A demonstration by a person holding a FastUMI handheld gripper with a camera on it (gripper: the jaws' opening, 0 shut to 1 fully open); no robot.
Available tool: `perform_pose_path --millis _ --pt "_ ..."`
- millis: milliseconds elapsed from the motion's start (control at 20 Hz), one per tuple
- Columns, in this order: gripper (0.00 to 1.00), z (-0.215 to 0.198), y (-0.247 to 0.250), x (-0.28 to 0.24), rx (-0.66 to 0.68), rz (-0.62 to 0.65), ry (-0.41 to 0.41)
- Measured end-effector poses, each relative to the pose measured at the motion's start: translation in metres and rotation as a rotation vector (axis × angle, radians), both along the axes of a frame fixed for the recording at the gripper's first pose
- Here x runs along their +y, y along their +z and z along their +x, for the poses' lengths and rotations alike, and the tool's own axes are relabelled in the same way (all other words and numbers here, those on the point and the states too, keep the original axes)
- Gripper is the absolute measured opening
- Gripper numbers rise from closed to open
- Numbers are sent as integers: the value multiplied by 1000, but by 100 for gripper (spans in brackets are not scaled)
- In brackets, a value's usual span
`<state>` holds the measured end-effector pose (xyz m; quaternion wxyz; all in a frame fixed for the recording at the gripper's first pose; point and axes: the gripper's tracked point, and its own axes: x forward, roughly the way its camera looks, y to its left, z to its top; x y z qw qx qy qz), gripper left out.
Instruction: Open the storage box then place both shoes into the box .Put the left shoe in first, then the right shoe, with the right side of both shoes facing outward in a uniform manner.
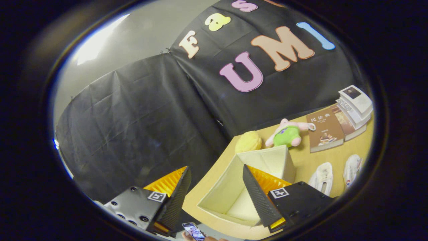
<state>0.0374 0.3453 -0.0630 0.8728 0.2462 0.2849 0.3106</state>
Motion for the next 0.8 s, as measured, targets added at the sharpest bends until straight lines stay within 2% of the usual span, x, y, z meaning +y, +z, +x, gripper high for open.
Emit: perform_pose_path --millis 200,500,800 --pt "97 0 -24 -54 7 -115 -35" --pt "97 -11 -89 -136 59 -389 -27" --pt "97 -21 -169 -190 145 -662 1"
